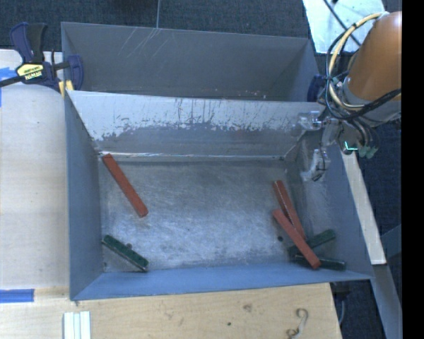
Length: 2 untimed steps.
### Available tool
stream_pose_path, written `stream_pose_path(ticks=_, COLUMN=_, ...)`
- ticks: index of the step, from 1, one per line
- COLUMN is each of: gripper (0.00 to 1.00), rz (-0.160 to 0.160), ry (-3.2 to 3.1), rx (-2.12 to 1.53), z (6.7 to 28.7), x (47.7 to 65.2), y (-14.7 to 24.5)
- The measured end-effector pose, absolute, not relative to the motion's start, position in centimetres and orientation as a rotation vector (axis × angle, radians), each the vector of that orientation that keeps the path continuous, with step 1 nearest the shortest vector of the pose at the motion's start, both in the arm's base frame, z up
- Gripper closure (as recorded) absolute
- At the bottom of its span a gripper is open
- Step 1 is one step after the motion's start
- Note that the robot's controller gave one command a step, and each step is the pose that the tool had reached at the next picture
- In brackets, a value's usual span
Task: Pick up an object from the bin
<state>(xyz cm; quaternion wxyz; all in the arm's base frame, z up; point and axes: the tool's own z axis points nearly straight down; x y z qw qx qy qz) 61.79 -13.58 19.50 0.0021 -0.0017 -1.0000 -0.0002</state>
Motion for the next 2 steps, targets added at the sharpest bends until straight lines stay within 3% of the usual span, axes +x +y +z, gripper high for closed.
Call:
stream_pose_path(ticks=1, gripper=0.00, rz=-0.026, ry=-2.946, rx=1.103, z=7.0, x=58.3, y=-14.2)
stream_pose_path(ticks=2, gripper=0.00, rz=0.003, ry=-2.829, rx=1.381, z=10.1, x=58.2, y=-11.5)
